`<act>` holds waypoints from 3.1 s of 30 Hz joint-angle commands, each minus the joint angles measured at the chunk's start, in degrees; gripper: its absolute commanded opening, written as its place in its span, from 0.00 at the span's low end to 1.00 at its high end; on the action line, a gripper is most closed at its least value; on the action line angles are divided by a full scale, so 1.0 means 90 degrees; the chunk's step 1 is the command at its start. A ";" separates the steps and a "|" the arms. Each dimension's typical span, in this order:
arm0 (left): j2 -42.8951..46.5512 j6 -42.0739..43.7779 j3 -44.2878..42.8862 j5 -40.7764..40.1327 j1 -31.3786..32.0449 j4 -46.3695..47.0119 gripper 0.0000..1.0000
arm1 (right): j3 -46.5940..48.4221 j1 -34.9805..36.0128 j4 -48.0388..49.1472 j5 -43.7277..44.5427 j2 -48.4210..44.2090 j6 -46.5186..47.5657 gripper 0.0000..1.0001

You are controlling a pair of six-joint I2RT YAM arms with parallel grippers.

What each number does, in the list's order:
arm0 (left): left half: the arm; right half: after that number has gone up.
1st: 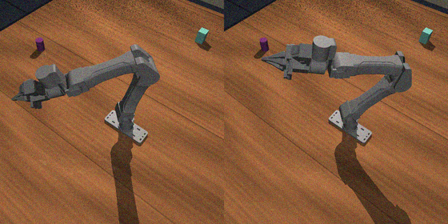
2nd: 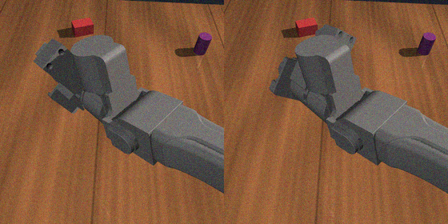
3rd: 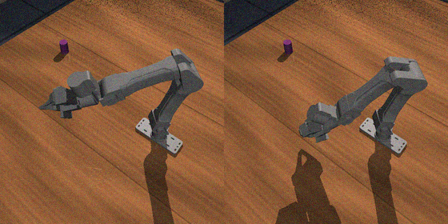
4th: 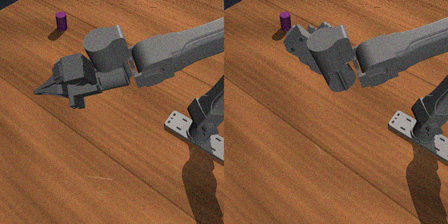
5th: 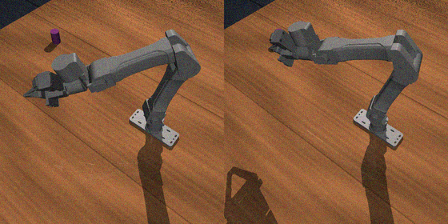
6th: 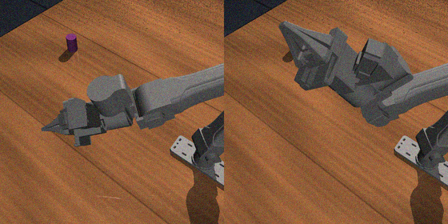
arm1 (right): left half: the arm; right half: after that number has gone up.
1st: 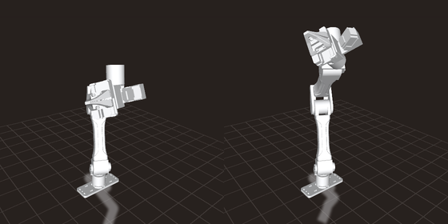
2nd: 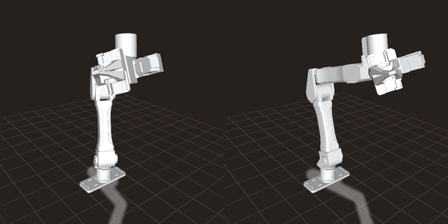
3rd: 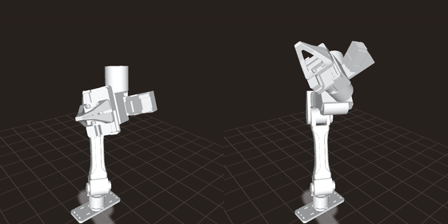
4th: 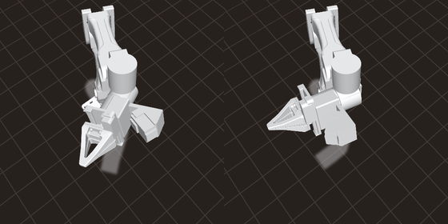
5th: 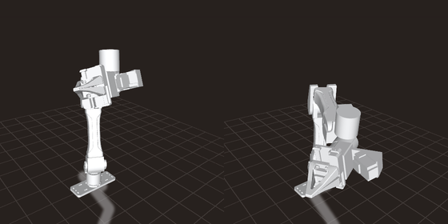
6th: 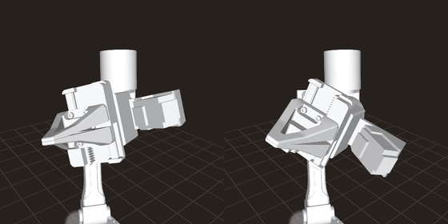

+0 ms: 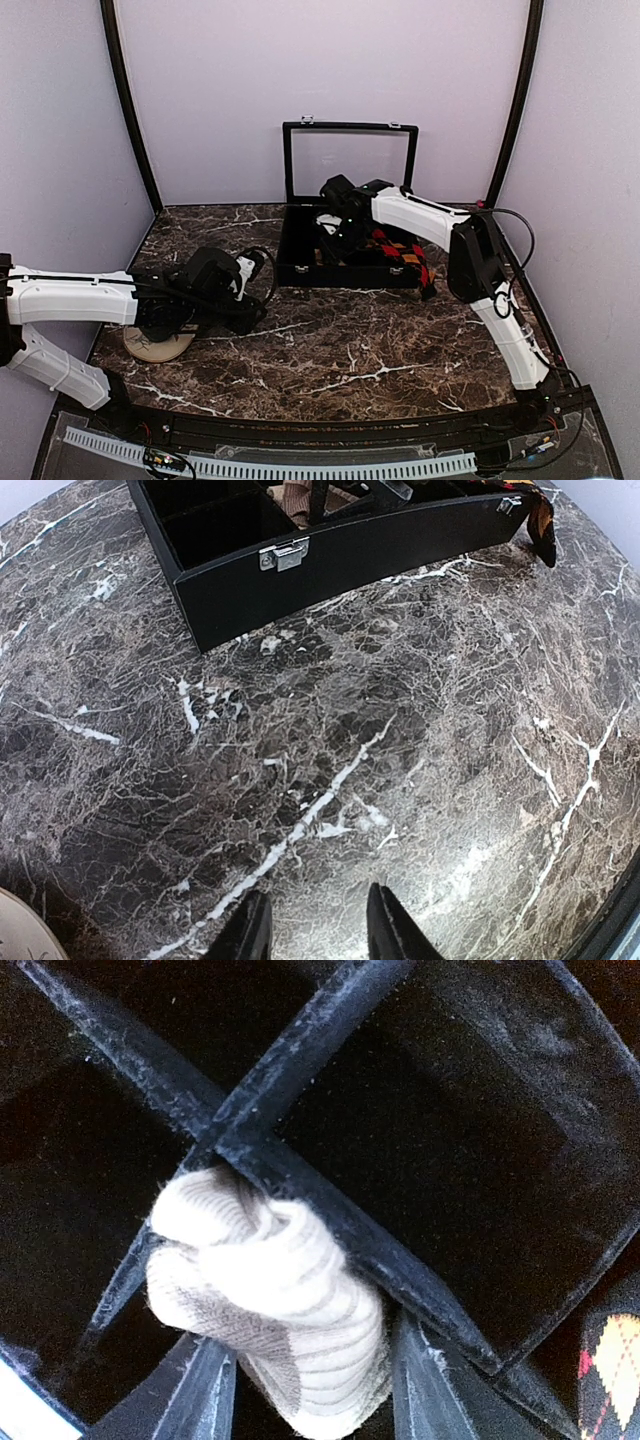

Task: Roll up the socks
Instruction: Place the sock in the storage box, then adjust the sock in the storage box.

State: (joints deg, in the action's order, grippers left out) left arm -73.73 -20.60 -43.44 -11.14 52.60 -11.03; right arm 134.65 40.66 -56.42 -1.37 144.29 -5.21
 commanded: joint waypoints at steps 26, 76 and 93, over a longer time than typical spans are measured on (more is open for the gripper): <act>-0.0132 0.0134 -0.0181 0.0175 -0.0053 0.0079 0.35 | -0.0927 0.0091 0.0083 0.0053 -0.1260 -0.0301 0.44; -0.0284 -0.0200 -0.0509 -0.0003 -0.0073 -0.0016 0.35 | -0.1653 -0.0007 0.1623 0.0662 -0.2597 0.0246 0.44; 0.0421 -0.0609 -0.0168 0.0557 -0.0382 0.1442 0.94 | -0.4395 -0.0367 0.2280 0.2224 -0.3705 0.0921 0.62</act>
State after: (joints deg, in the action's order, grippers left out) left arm -70.41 -24.03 -45.21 -8.05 50.65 0.25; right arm 96.47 38.94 -38.74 16.27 111.53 1.04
